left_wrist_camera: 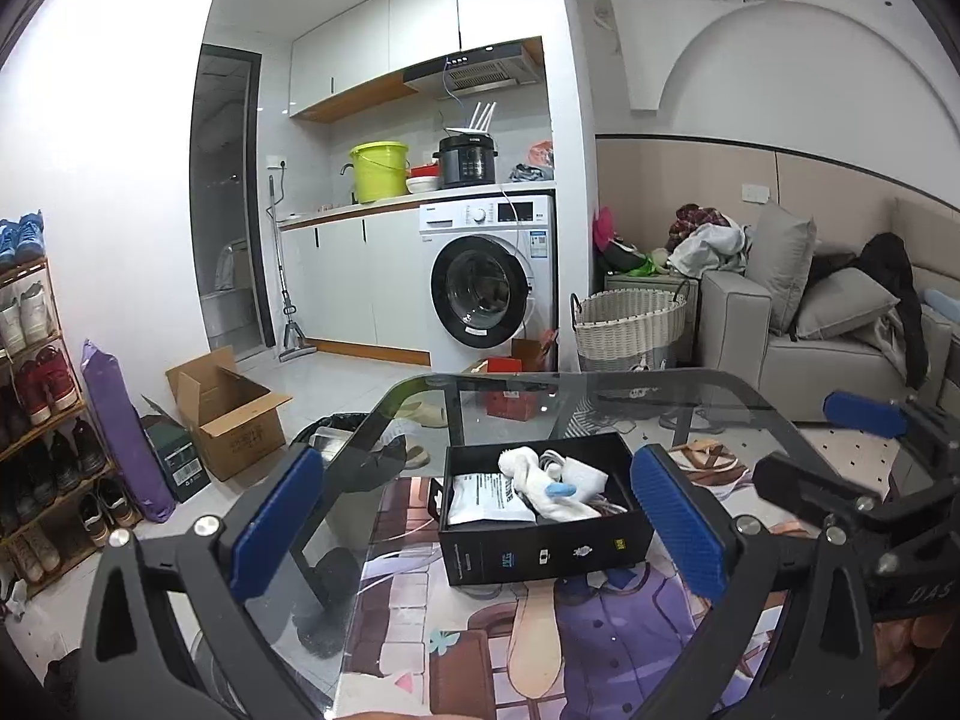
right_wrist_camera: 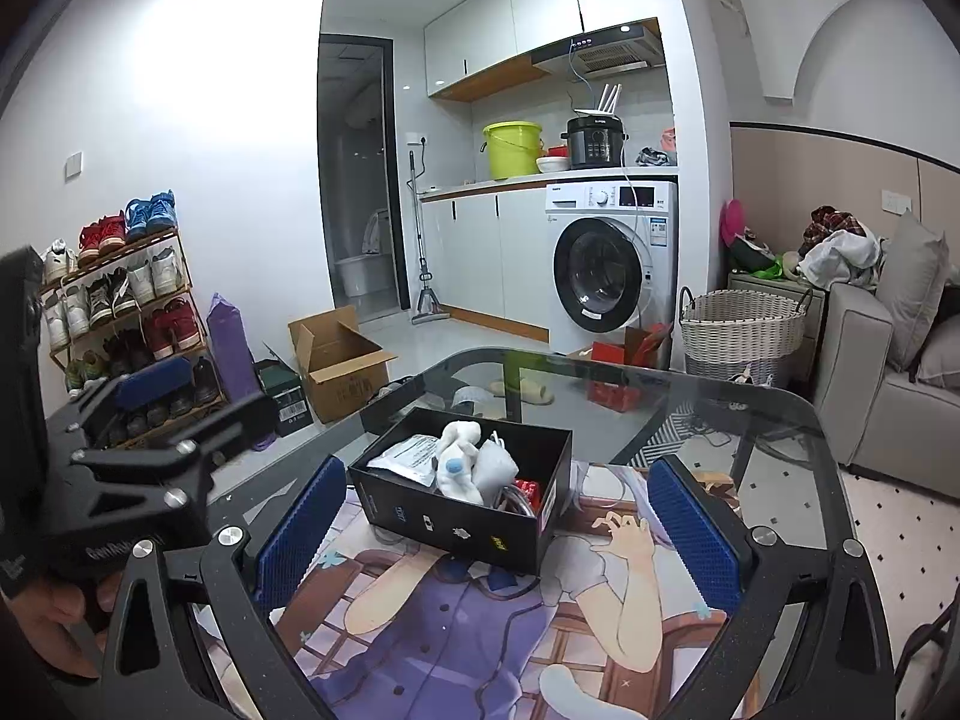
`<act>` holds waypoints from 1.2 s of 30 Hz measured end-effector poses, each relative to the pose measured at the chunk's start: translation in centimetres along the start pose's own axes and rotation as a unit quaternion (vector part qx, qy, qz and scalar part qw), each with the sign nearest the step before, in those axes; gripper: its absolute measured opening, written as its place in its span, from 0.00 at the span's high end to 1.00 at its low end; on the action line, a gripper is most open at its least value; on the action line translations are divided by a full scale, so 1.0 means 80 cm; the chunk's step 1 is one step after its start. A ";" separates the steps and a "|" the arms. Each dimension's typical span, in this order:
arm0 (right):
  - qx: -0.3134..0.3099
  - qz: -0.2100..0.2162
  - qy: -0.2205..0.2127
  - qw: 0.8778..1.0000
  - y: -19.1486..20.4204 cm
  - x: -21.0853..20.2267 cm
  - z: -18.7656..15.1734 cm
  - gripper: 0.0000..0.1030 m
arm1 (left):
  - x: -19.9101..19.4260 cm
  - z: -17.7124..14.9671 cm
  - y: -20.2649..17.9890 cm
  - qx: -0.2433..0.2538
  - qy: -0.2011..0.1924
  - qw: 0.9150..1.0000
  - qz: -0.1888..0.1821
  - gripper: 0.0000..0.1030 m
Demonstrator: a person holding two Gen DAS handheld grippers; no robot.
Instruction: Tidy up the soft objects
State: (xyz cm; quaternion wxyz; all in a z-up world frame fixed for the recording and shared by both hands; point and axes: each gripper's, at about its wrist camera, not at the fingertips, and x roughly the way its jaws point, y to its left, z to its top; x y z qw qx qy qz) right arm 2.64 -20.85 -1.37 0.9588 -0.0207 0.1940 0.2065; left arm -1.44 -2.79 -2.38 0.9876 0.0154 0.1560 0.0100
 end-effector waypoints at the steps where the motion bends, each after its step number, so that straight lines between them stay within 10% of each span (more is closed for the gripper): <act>1: 0.001 0.000 0.000 1.000 0.000 0.000 0.000 0.01 | 0.001 -0.002 0.000 0.002 0.001 1.000 0.000 0.00; 36: -0.004 0.001 0.006 1.000 -0.004 0.015 -0.004 0.01 | 0.000 -0.003 0.000 0.001 0.001 1.000 -0.008 0.00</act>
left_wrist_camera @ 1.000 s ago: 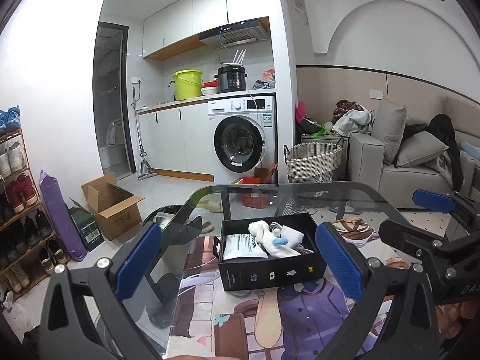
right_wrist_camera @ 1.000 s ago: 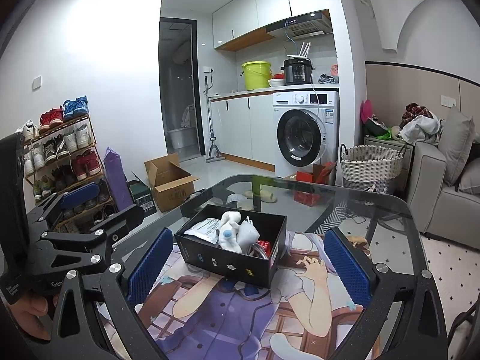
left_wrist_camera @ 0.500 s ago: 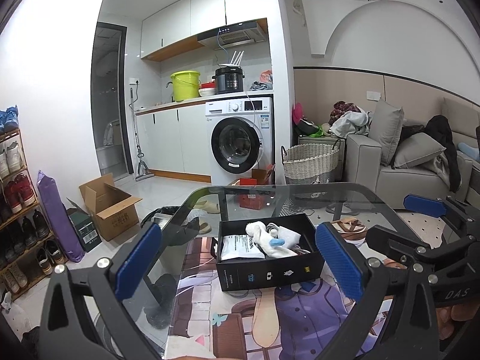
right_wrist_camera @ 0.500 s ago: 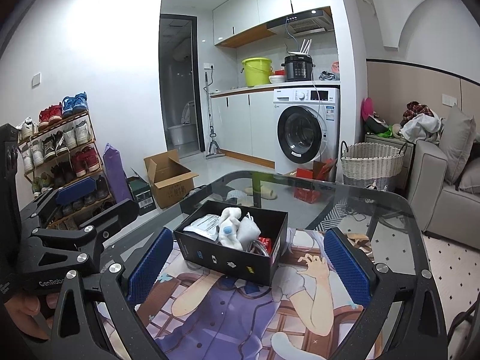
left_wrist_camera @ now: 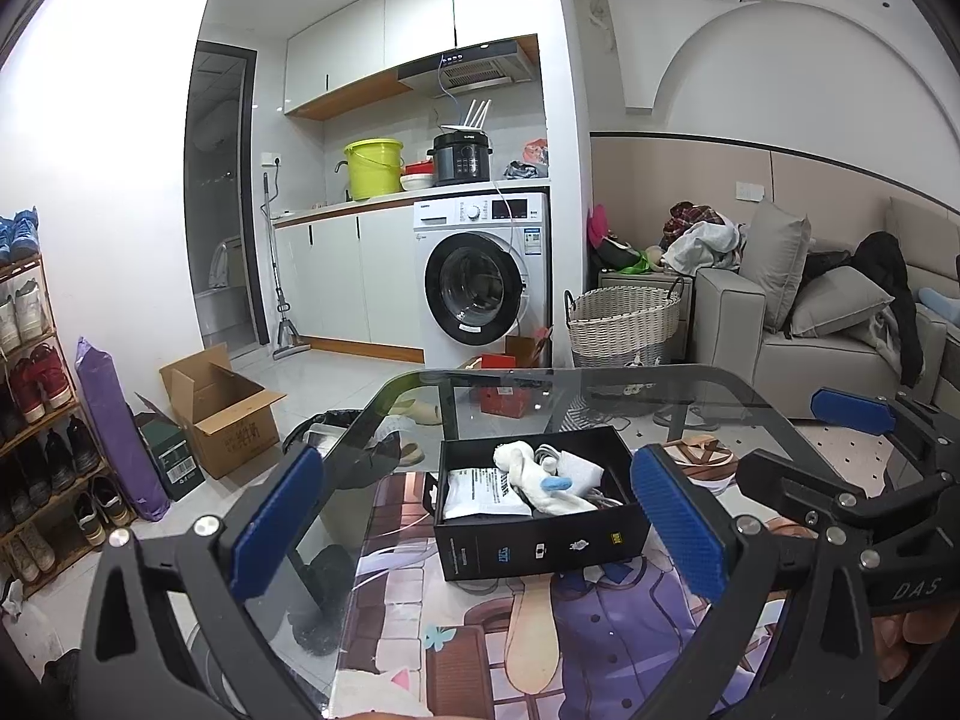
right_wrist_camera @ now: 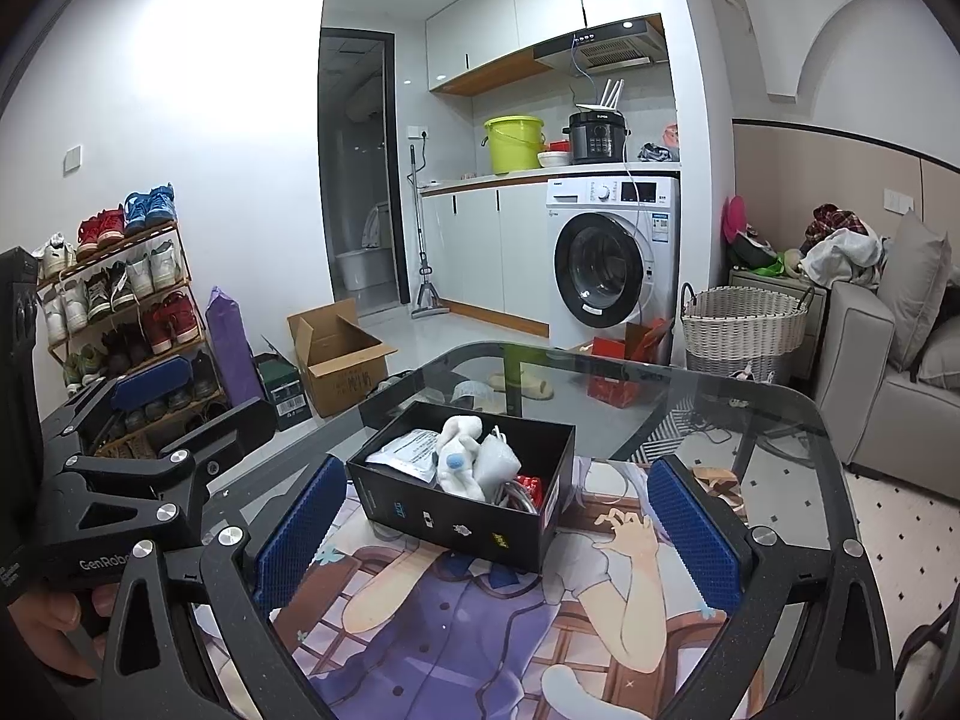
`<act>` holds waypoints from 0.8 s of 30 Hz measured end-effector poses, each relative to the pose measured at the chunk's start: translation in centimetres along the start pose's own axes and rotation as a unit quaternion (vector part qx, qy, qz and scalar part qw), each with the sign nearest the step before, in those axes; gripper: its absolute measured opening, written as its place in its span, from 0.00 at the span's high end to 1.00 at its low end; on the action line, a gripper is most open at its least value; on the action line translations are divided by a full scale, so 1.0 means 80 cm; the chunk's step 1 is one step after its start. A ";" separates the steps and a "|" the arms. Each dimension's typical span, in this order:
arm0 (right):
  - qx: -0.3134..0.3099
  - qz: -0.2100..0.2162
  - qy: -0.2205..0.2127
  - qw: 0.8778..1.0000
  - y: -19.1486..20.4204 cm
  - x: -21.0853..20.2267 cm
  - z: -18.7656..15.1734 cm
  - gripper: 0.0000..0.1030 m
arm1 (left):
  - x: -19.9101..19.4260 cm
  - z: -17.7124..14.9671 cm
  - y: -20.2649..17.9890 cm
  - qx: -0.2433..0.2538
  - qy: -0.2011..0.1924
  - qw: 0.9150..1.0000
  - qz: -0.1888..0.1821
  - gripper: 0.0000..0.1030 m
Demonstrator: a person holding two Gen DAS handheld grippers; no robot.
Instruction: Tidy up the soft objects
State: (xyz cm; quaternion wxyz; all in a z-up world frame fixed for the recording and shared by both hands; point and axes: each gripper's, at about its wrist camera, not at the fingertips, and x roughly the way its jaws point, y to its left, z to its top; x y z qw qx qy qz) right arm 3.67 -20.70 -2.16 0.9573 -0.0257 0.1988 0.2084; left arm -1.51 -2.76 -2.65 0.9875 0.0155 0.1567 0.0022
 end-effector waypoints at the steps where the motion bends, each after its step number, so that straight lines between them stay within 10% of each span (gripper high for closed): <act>1: 0.000 0.000 0.000 1.000 0.001 -0.001 0.000 0.01 | 0.000 0.000 0.000 -0.001 -0.001 1.000 0.000 0.00; 24: 0.002 0.000 0.000 1.000 0.001 0.001 -0.007 0.01 | 0.003 -0.001 -0.005 -0.006 0.005 1.000 0.001 0.00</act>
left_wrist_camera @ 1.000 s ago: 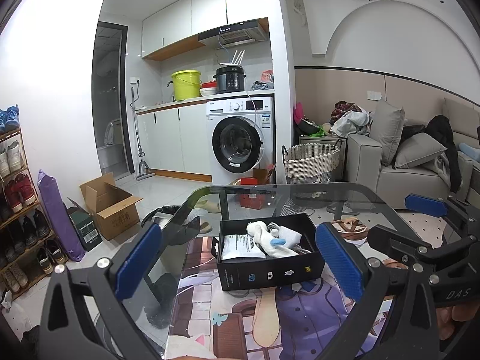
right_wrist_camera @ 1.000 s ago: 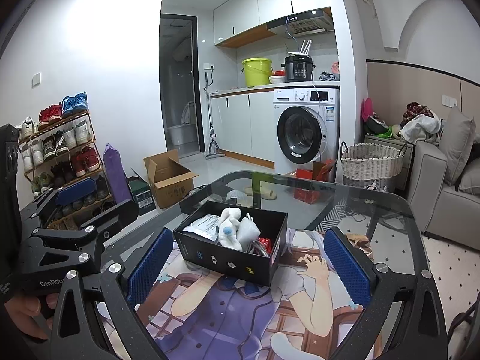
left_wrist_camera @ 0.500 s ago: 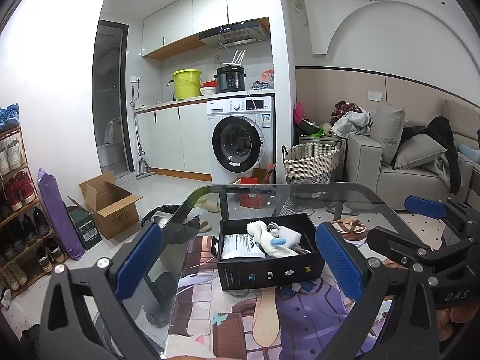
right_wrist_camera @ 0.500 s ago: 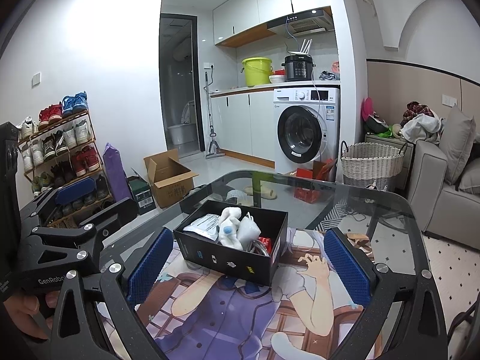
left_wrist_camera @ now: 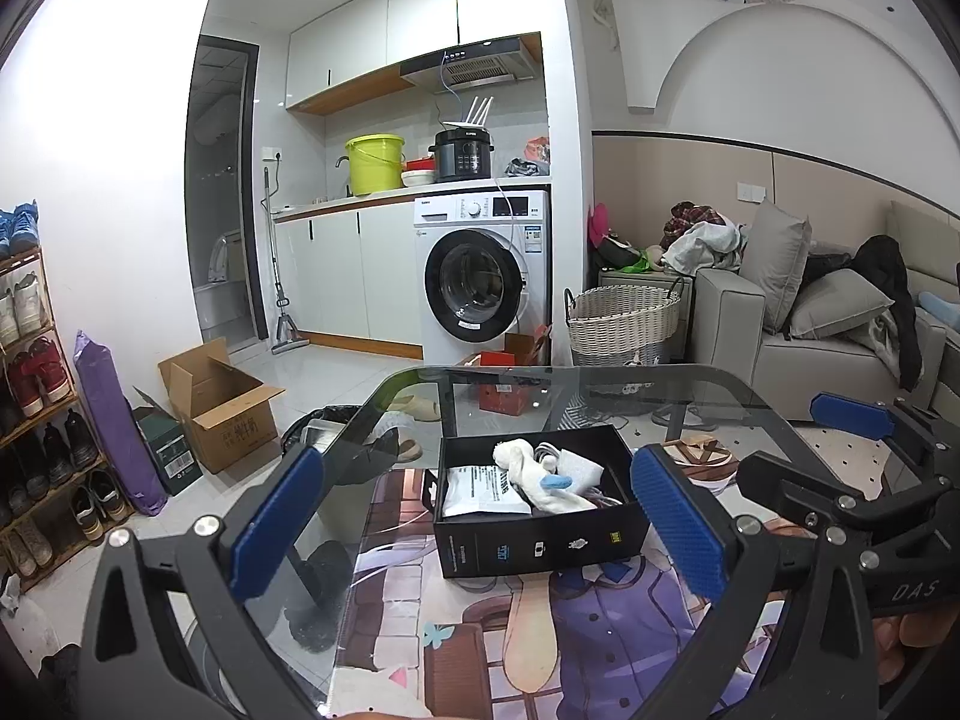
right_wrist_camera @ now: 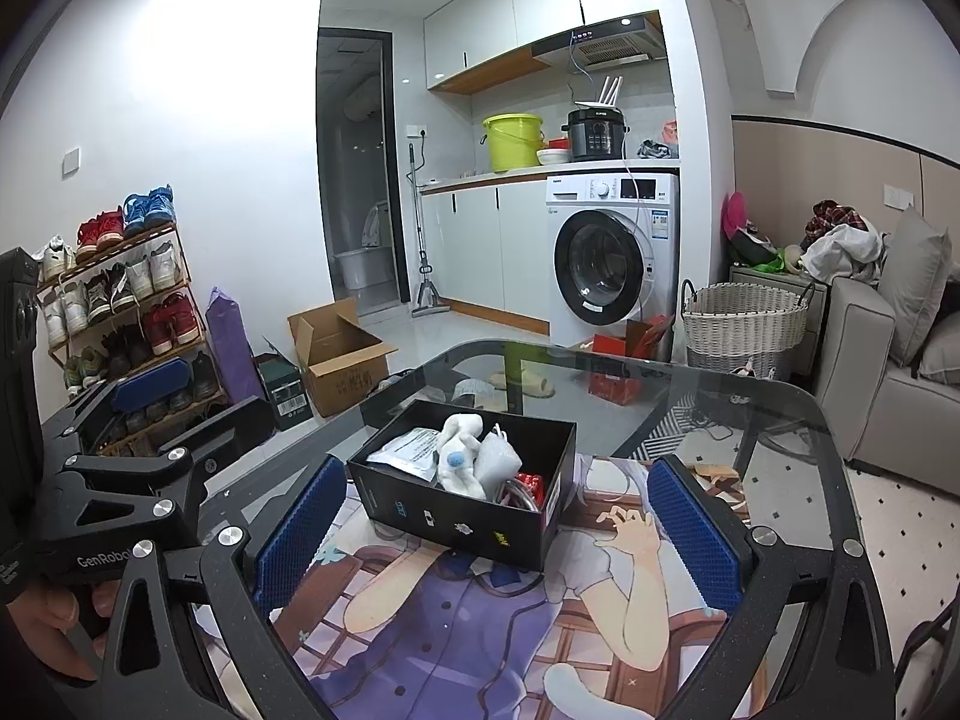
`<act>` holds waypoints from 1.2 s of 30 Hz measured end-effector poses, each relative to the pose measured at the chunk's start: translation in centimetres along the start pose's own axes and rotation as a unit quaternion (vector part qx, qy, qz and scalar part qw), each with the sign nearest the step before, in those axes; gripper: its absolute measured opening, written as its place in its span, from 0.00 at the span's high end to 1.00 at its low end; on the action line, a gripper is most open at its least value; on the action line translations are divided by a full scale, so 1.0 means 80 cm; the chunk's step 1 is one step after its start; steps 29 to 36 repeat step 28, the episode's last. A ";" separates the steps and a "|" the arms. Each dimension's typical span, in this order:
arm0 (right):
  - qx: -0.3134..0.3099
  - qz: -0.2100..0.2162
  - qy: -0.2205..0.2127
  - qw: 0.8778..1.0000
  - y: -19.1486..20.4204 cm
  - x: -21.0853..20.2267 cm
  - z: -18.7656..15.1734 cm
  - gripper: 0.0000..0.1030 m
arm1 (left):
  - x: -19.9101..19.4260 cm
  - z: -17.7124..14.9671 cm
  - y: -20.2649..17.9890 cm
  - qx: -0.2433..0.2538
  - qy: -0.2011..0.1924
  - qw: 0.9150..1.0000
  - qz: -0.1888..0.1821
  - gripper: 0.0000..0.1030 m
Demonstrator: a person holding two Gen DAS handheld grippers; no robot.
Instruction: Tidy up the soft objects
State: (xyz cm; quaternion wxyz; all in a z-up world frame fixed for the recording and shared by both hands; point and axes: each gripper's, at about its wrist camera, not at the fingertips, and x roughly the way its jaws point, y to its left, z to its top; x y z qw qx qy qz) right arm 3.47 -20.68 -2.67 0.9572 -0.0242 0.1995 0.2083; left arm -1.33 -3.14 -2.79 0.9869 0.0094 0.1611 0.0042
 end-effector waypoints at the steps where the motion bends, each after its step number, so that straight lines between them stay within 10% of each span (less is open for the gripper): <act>1: 0.000 0.000 0.000 1.000 0.001 0.000 0.000 0.01 | 0.000 0.000 0.001 0.000 0.000 1.000 -0.001 0.00; 36: 0.001 0.001 0.002 1.000 0.003 -0.002 0.004 0.01 | -0.001 0.000 0.001 -0.002 -0.004 1.000 0.008 0.00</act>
